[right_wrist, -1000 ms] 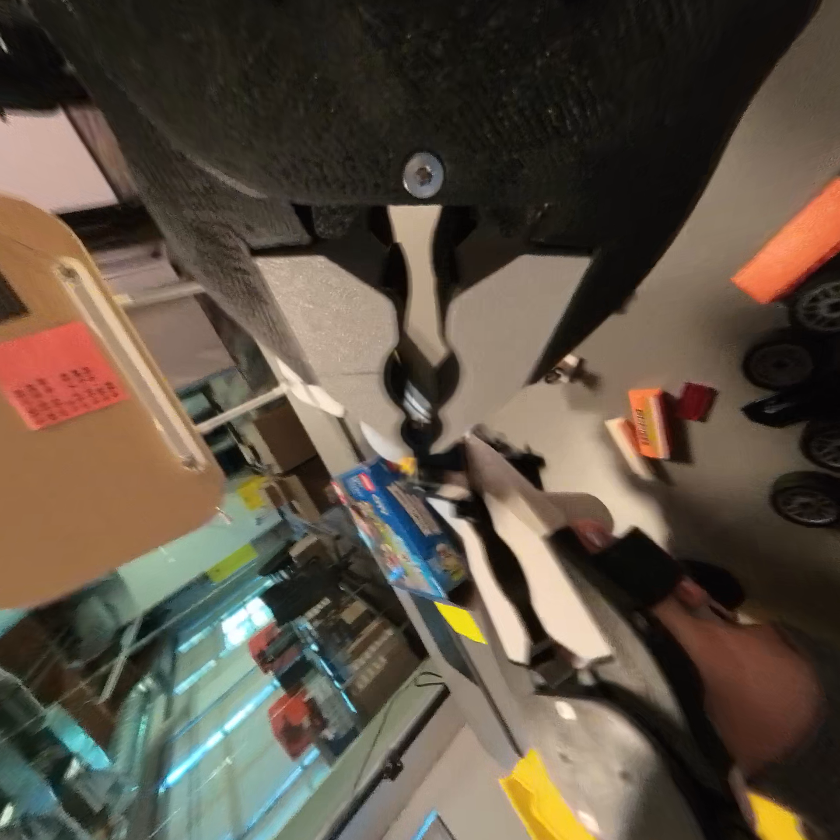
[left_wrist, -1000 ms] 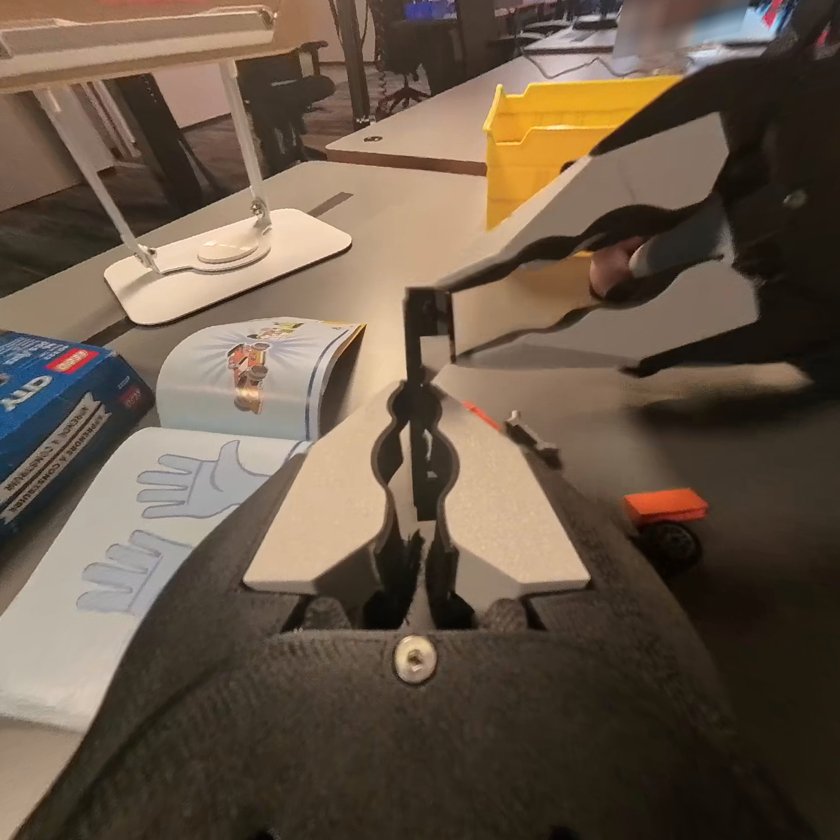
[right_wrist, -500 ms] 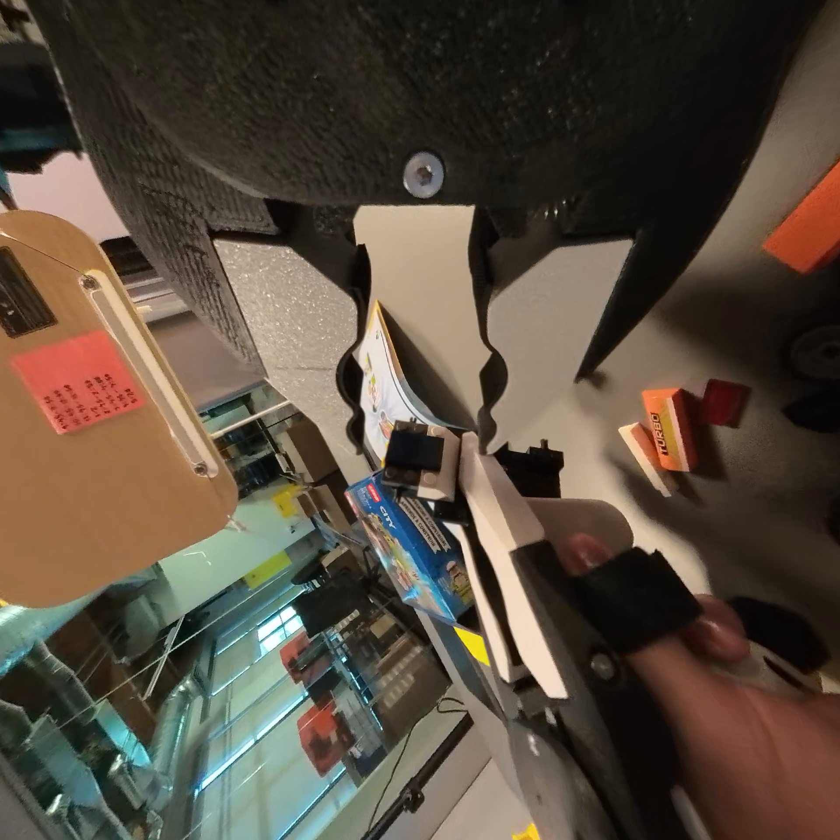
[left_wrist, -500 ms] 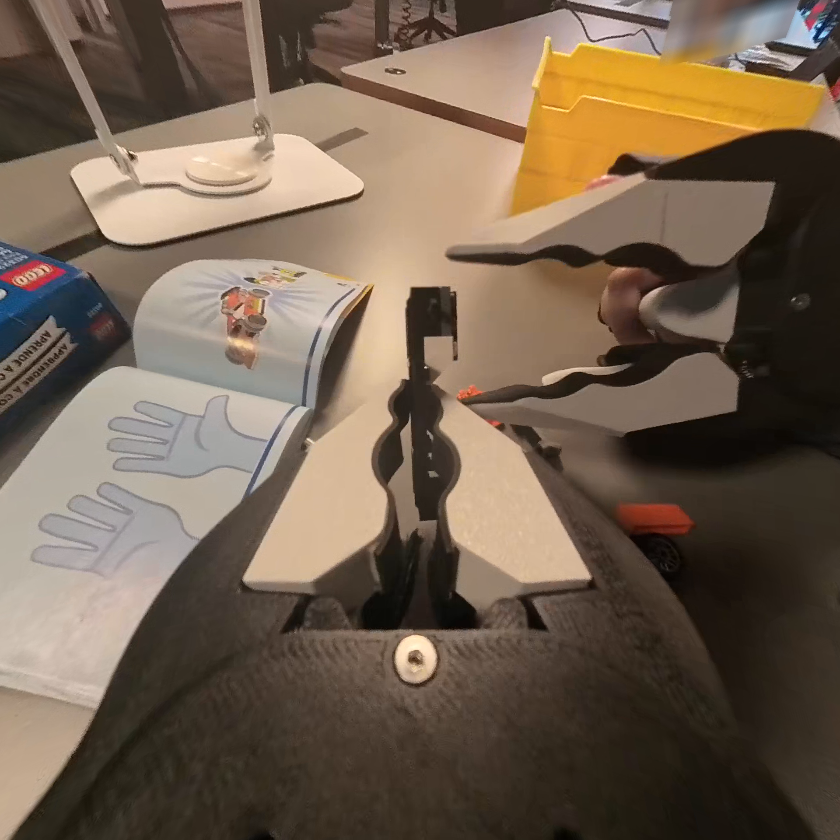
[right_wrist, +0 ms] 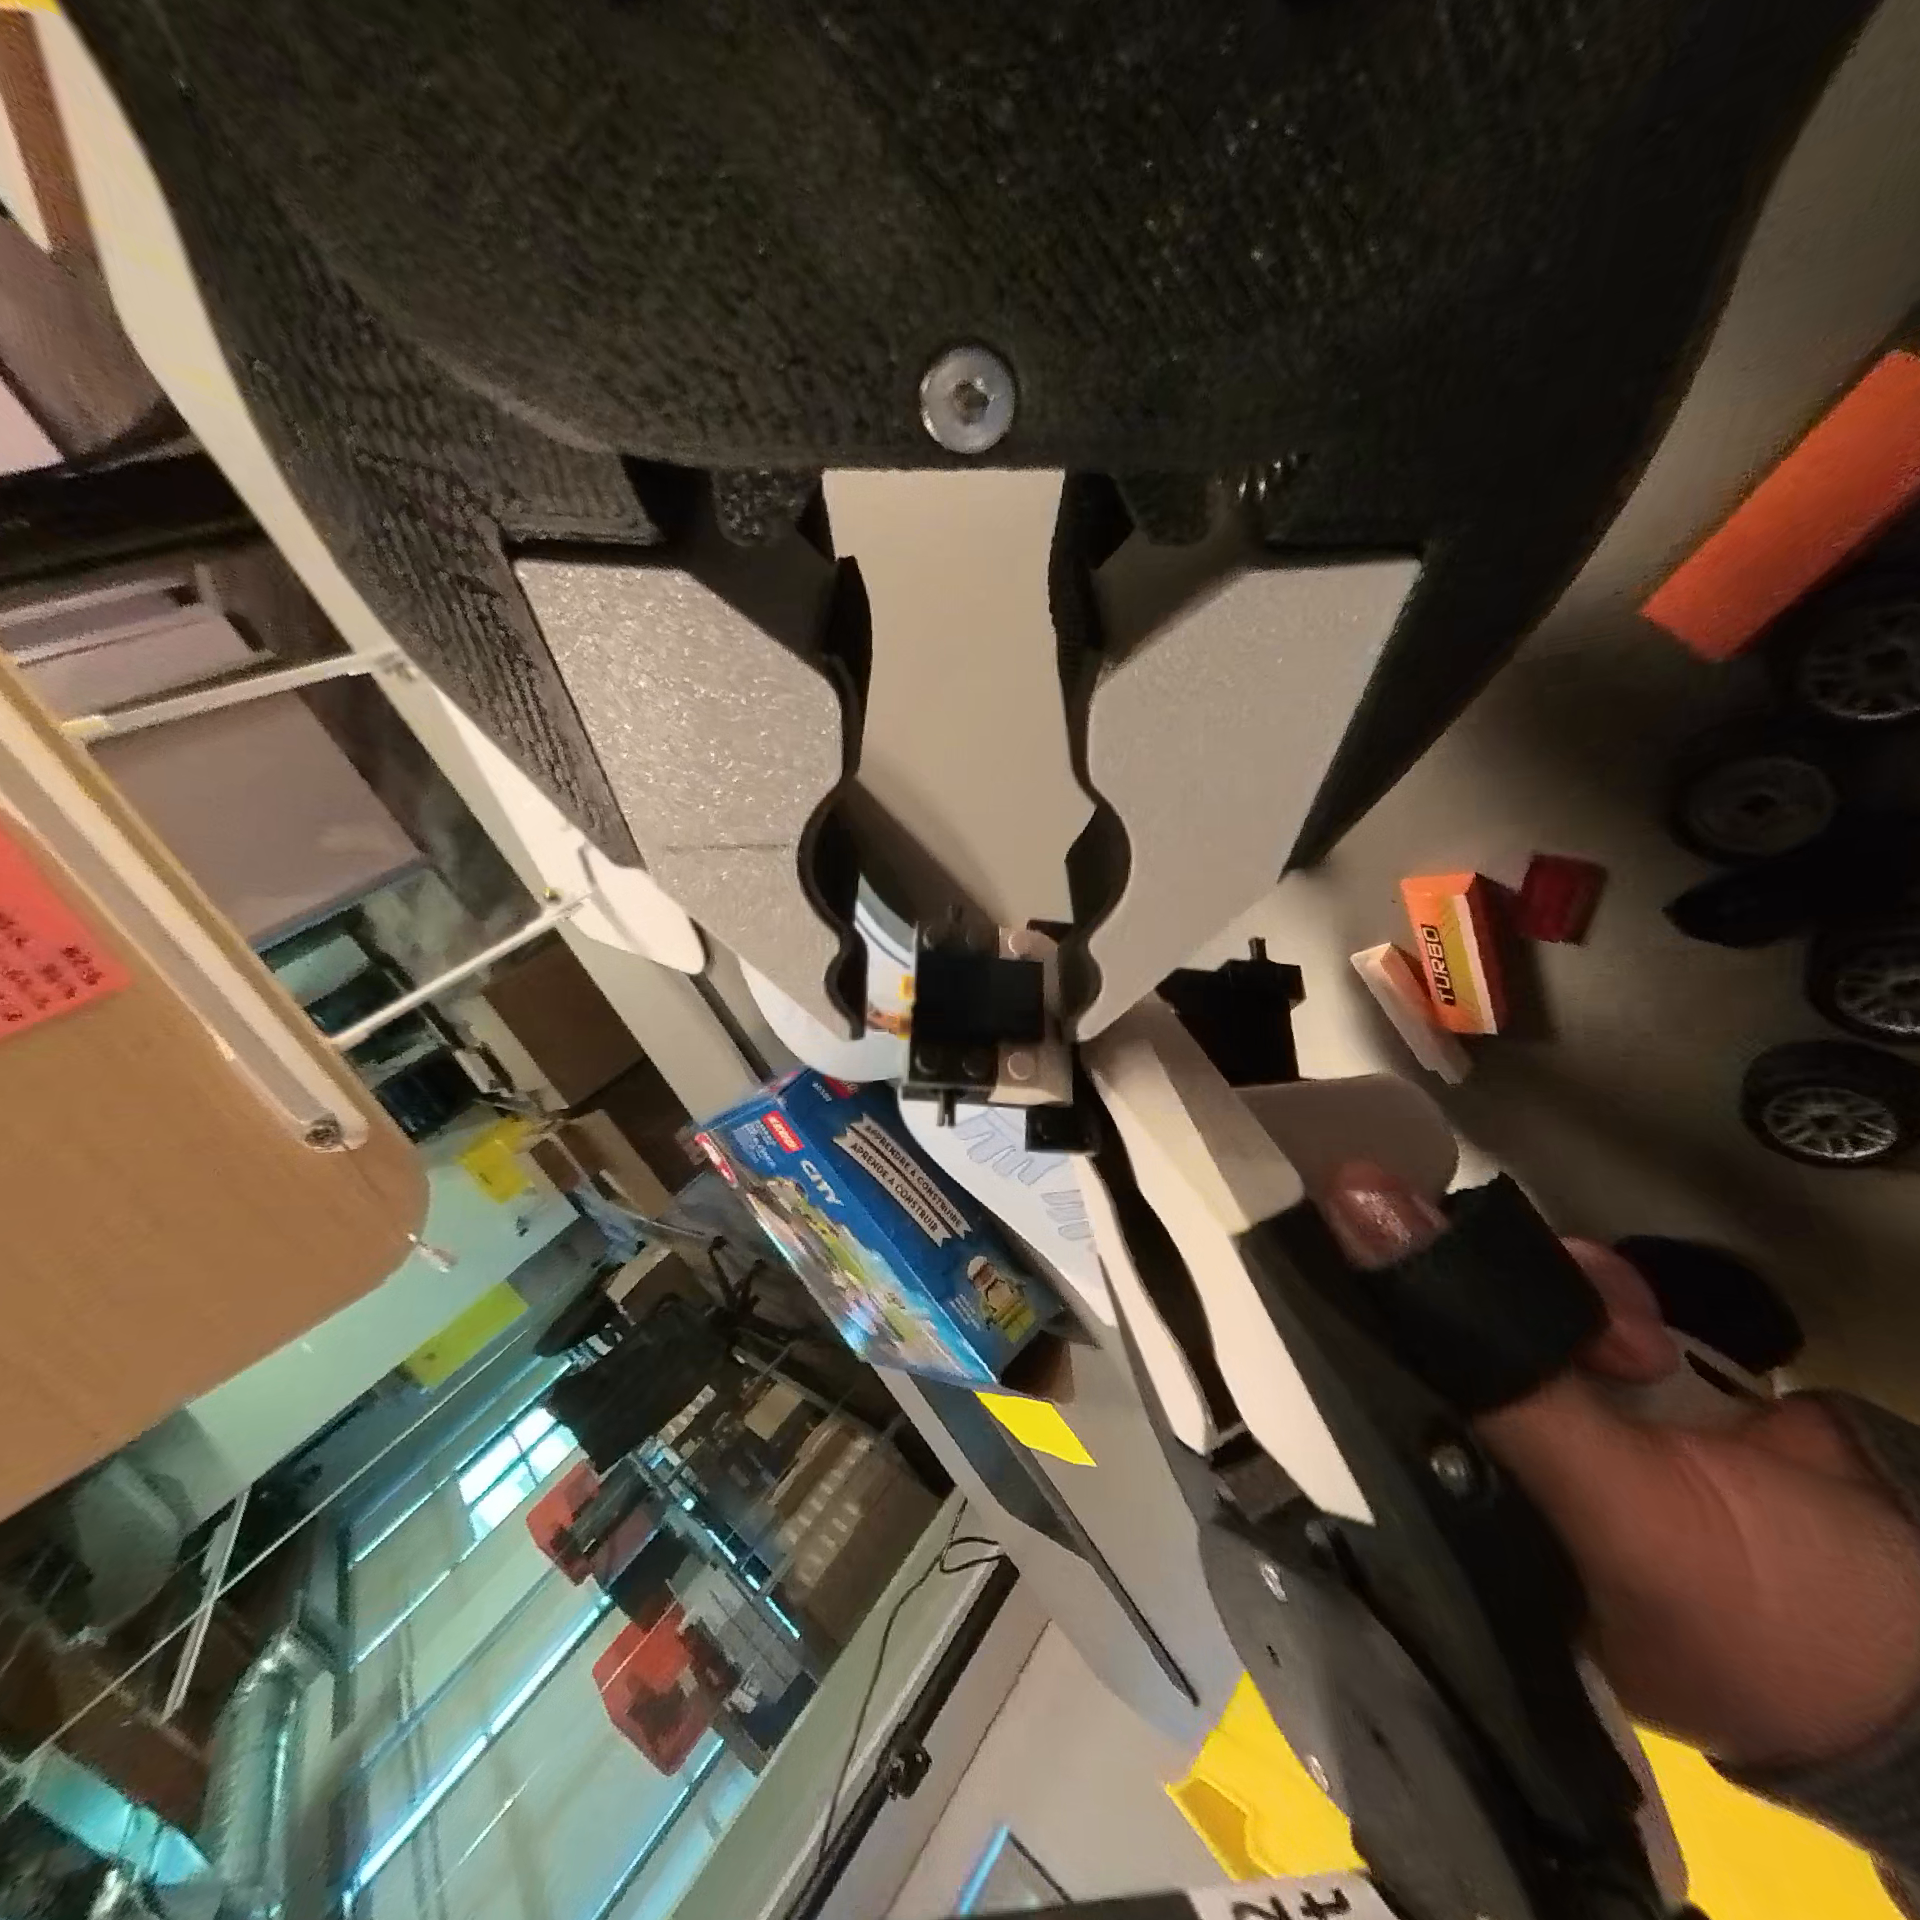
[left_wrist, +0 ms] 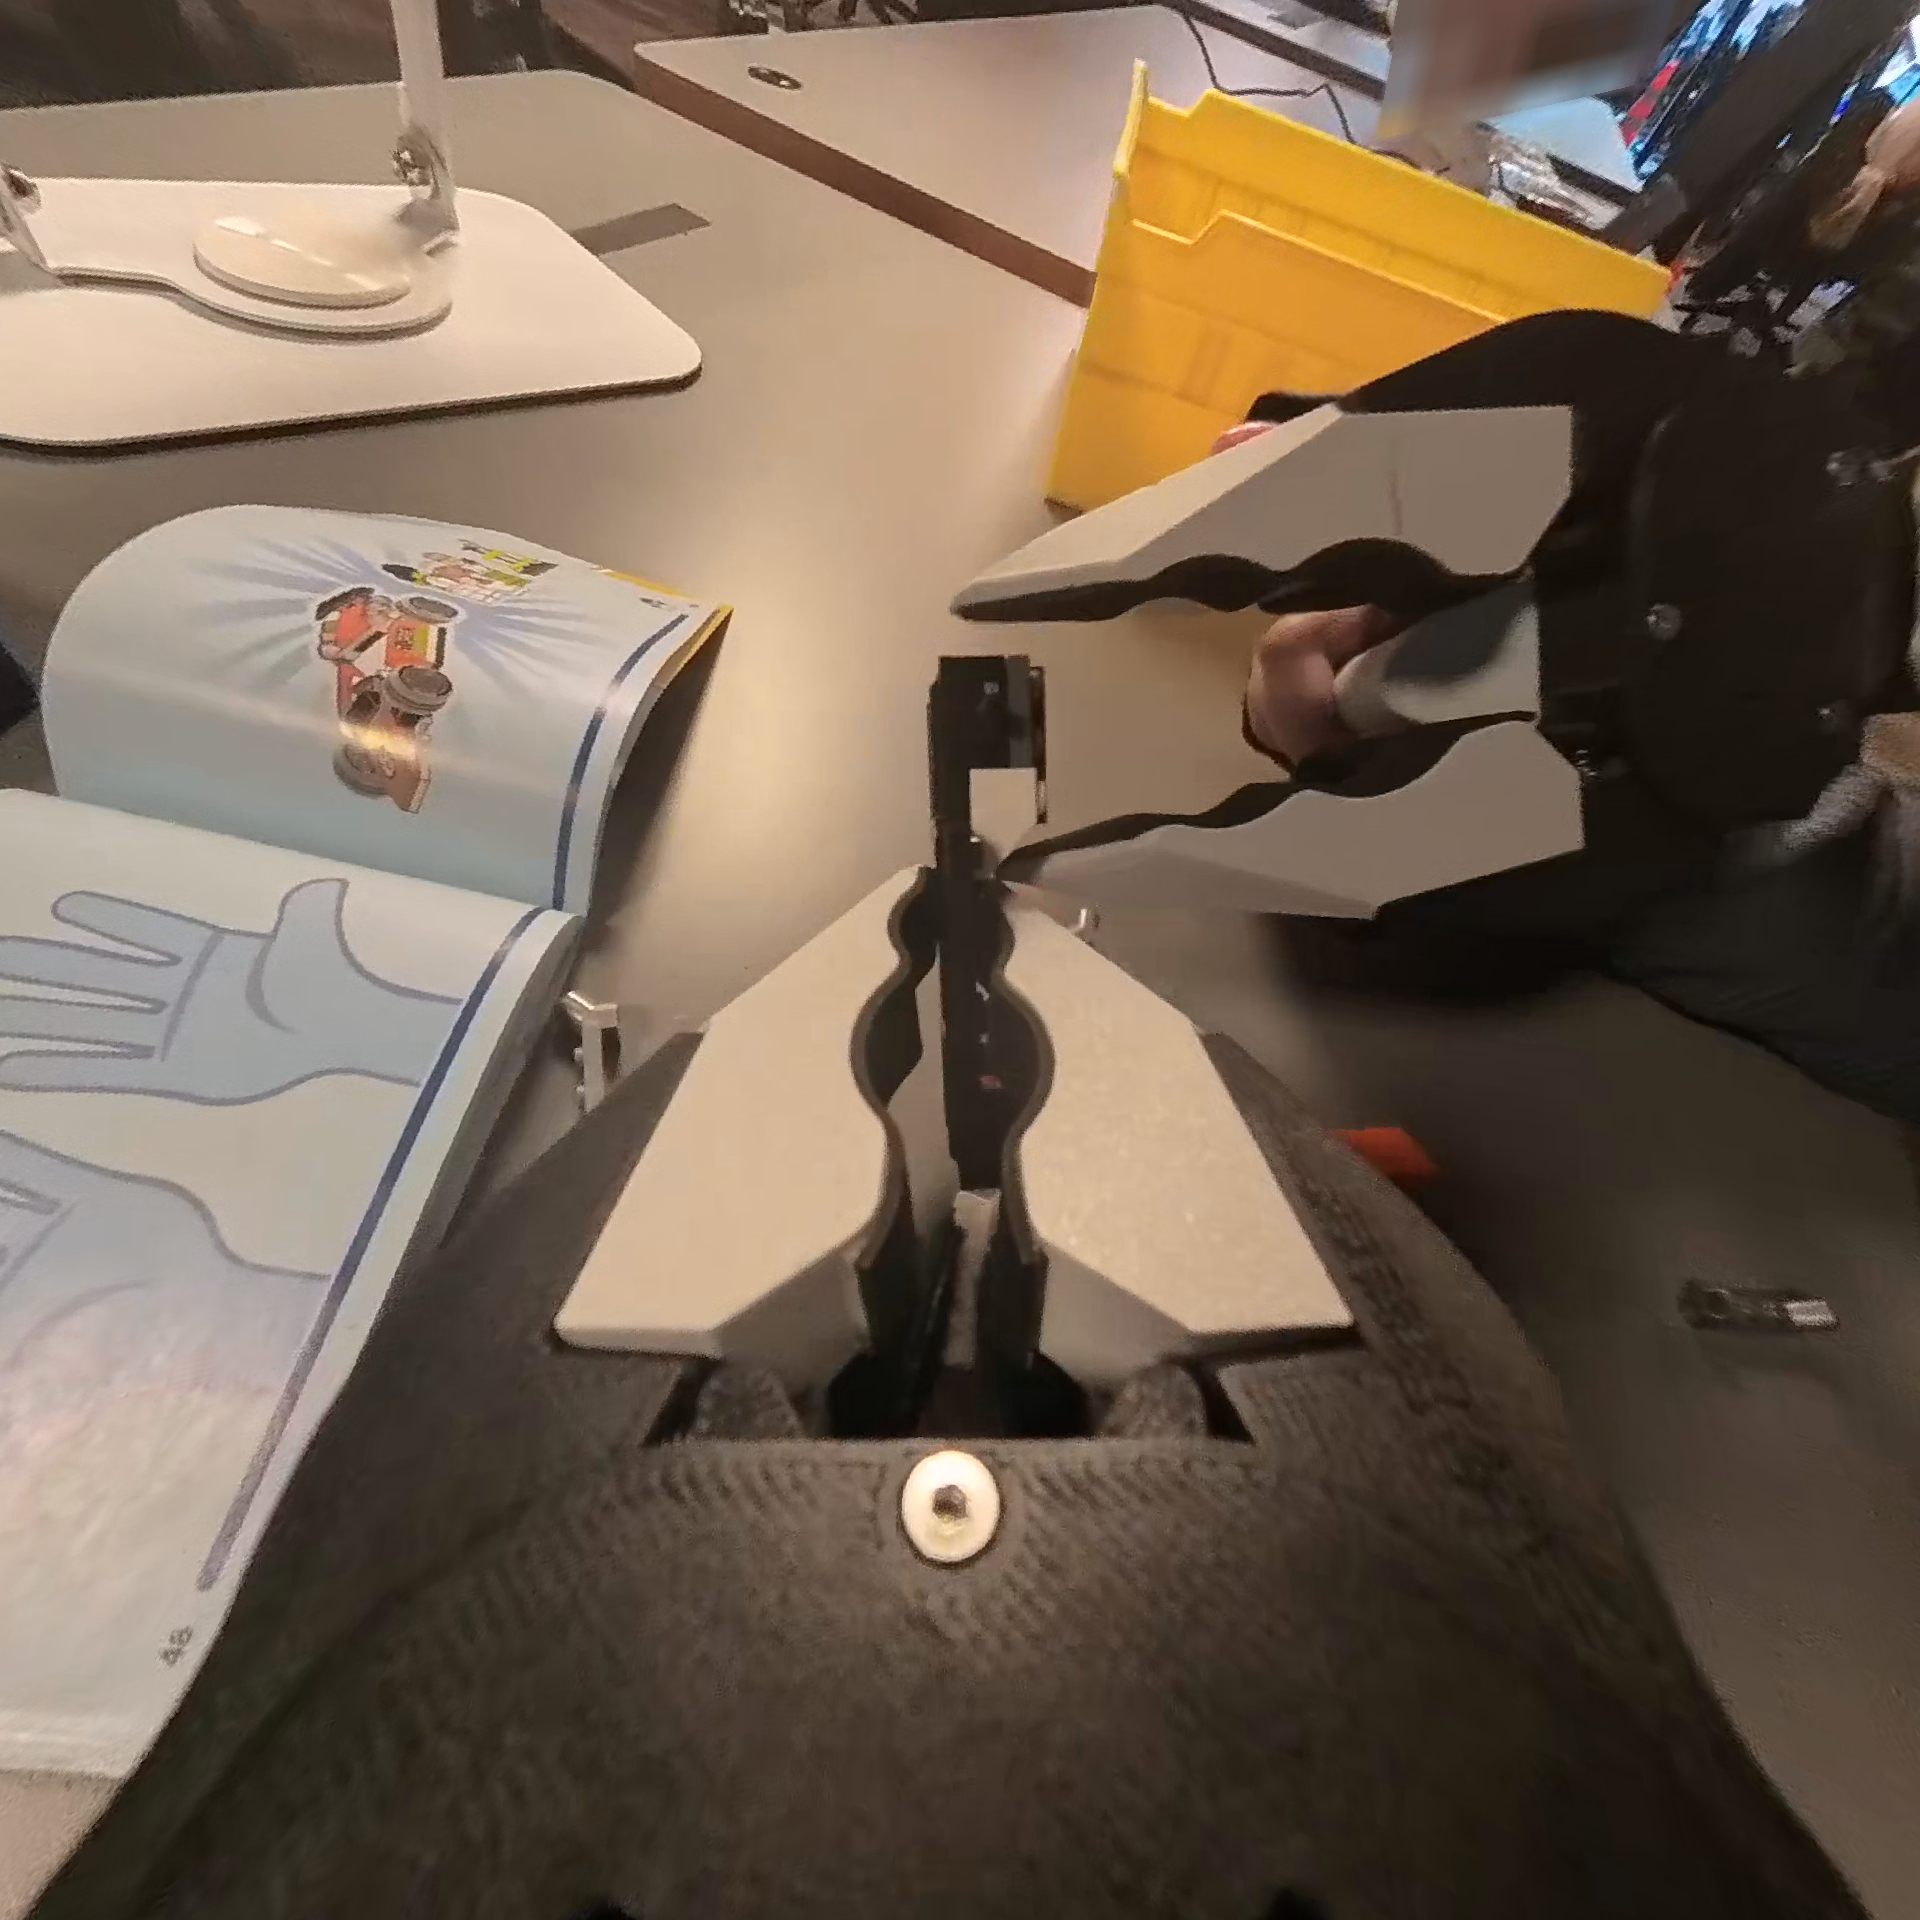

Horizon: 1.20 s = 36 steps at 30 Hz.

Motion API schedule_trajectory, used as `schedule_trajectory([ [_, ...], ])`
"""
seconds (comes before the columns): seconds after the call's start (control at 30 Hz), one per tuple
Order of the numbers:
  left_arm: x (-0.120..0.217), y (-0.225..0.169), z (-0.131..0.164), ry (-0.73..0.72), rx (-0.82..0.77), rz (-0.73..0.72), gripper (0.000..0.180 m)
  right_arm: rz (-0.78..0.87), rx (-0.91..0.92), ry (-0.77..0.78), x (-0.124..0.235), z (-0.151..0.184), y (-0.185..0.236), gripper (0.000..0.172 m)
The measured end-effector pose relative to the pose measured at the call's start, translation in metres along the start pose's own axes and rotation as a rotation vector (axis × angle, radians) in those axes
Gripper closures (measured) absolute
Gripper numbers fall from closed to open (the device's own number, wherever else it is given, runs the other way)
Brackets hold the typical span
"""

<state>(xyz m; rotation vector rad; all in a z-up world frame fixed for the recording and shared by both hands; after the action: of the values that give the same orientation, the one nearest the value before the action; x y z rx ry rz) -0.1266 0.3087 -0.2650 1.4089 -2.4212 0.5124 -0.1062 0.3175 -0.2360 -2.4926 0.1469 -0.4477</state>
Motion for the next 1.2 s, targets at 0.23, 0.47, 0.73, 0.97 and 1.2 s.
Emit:
schedule_trajectory([
  [0.23,0.000,0.003,-0.002,-0.012,0.015,-0.014,0.177,0.046,0.053,0.079,-0.003,-0.002,0.001,0.144],
  [0.47,0.003,0.007,-0.007,-0.052,0.098,-0.005,0.177,0.081,0.063,0.103,-0.005,-0.007,-0.001,0.145],
  [0.73,-0.002,-0.010,0.006,0.037,-0.076,0.047,0.174,-0.133,0.015,0.012,0.006,-0.002,0.010,0.146],
  [0.97,-0.001,-0.002,0.002,0.020,0.038,0.039,0.177,-0.034,0.012,0.071,0.000,-0.004,0.004,0.147],
  [1.2,0.003,0.008,-0.008,-0.056,0.206,0.052,0.177,0.119,0.072,0.107,-0.005,-0.011,-0.003,0.149],
])
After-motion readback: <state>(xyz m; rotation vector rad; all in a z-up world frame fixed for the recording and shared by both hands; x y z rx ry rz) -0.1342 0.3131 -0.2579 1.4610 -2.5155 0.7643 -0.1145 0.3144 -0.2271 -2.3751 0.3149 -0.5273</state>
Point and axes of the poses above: each gripper's, where its closed fingertips meet, x back along the fingers, z out of its underside, y = z × x across the jaws, the point moved 2 cm from there along x, back along the fingers, and after that the axes turned 10 degrees about -z, right-handed, at the moved point
